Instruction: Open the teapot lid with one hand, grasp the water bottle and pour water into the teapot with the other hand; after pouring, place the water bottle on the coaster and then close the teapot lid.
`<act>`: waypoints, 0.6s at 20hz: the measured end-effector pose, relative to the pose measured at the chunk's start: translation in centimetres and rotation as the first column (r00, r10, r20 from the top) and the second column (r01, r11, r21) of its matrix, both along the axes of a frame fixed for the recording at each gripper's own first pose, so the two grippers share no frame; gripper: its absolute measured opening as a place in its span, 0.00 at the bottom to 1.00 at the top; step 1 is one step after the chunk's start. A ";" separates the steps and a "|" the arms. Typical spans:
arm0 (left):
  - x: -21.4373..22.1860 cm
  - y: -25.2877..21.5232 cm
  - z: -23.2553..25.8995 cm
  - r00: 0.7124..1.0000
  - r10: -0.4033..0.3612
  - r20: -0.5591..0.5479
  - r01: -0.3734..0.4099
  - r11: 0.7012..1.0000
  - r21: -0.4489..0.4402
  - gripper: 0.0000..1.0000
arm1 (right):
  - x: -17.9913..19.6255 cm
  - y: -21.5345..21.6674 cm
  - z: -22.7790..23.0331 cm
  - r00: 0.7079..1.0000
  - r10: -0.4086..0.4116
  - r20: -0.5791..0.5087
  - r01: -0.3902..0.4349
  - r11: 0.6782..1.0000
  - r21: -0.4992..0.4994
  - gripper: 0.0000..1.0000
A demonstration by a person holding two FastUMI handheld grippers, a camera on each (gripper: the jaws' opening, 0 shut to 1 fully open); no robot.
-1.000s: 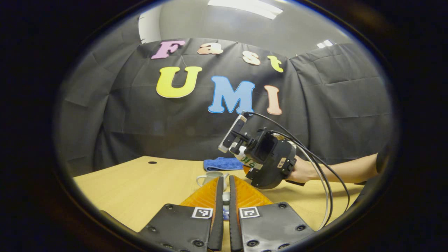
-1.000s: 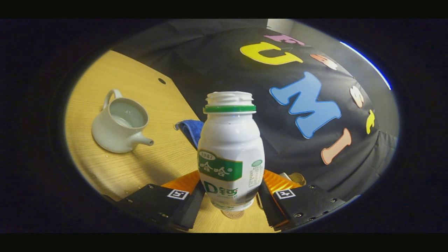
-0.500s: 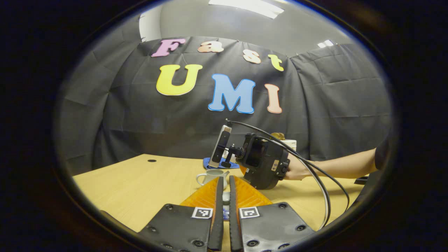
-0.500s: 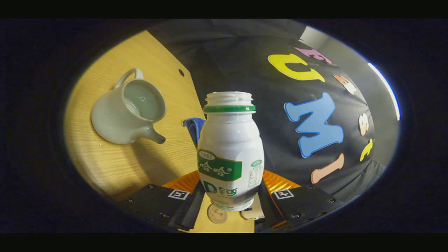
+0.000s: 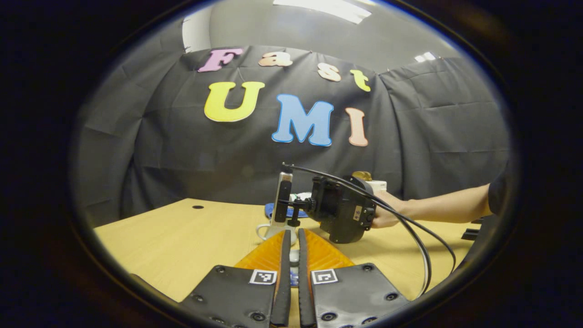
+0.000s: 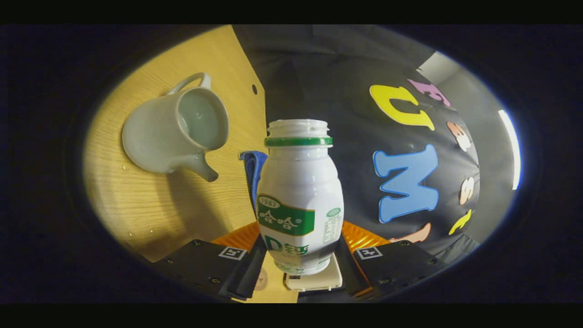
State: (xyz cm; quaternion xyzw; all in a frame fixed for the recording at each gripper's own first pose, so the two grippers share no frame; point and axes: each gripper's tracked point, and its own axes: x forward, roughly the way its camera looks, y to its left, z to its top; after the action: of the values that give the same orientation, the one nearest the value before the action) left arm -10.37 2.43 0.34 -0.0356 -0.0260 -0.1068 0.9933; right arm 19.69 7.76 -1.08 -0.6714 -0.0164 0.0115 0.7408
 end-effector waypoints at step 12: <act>0.0 0.6 0.1 1.000 0.011 -0.002 -0.011 1.000 -0.003 0.17 | -0.4 0.2 0.9 0.998 0.033 0.047 -0.025 0.987 -0.158 0.72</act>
State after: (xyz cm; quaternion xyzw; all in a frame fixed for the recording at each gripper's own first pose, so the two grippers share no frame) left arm -10.34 3.02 0.40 -0.0369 -0.0253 -0.1011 0.9939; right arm 19.33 7.98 -0.15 -0.7275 -0.0434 0.0069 0.6847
